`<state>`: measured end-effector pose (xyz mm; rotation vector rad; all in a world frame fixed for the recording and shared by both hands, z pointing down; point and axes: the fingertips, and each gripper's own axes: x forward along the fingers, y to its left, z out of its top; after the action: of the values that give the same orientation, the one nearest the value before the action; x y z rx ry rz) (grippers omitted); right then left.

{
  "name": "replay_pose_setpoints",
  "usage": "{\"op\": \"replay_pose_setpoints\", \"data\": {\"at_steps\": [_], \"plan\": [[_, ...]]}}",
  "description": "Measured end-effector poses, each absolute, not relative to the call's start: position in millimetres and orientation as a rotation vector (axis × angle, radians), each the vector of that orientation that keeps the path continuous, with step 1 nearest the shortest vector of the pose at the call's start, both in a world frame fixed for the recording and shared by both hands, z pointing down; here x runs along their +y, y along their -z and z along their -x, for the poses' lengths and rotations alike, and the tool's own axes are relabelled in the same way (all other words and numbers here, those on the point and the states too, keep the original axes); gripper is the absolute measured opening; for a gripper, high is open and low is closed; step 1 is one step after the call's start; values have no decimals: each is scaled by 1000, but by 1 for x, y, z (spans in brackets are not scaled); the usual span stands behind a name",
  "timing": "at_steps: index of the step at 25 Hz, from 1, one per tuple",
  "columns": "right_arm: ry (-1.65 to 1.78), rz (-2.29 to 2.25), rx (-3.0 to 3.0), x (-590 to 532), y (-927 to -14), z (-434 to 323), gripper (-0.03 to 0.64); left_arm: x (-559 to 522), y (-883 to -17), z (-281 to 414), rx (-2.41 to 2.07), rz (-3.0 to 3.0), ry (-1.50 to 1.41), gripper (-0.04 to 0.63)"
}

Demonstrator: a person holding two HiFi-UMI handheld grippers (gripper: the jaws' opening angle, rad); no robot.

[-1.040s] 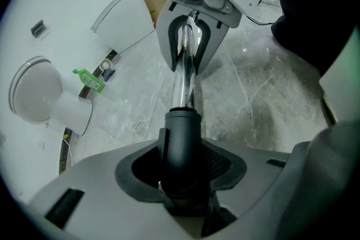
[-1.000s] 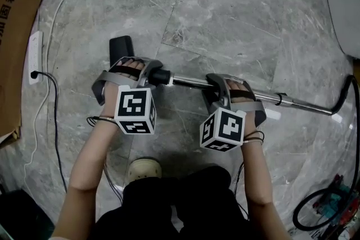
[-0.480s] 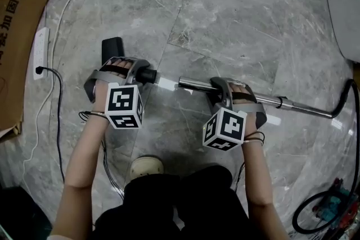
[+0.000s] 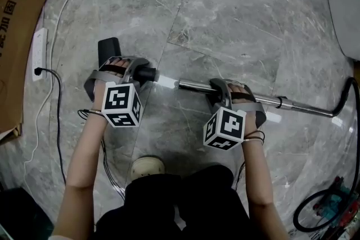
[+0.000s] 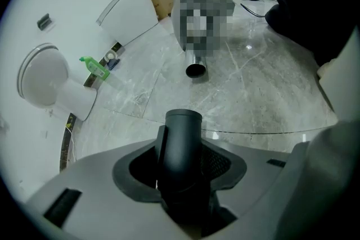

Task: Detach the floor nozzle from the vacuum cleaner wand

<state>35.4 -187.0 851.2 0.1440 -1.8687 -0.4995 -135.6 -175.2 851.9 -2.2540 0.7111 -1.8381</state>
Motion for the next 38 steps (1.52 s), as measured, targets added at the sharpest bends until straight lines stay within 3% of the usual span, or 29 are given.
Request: {"op": "replay_pose_setpoints", "data": {"at_steps": [5, 8, 16, 21, 27, 31, 33, 35, 38], "plan": [[487, -131, -1883, -187, -851, -36, 160, -172, -852, 134, 694, 2303, 1830, 184], [472, -112, -1907, -184, -847, -35, 161, -166, -846, 124, 644, 2470, 1796, 256], [378, -61, -2003, -175, -820, -35, 179, -152, -811, 91, 560, 2702, 1611, 270], [207, -70, -2199, -162, -792, -30, 179, -140, -776, 77, 691, 2964, 1294, 270], [-49, -218, -2490, -166, -750, -25, 178, -153, -722, 81, 1162, 3147, 640, 268], [-330, -411, -2686, -178, -720, -26, 176, -157, -707, 80, 1351, 3108, 387, 264], [-587, -540, -2778, -186, -709, -30, 150, -159, -701, 78, 1469, 3066, 251, 200], [-888, -666, -2870, -193, -697, -37, 59, -158, -697, 72, 1559, 3045, 118, 119], [-1111, -776, -2938, -195, -689, -45, 20, -151, -697, 58, 1610, 3049, 7, 11]]}}
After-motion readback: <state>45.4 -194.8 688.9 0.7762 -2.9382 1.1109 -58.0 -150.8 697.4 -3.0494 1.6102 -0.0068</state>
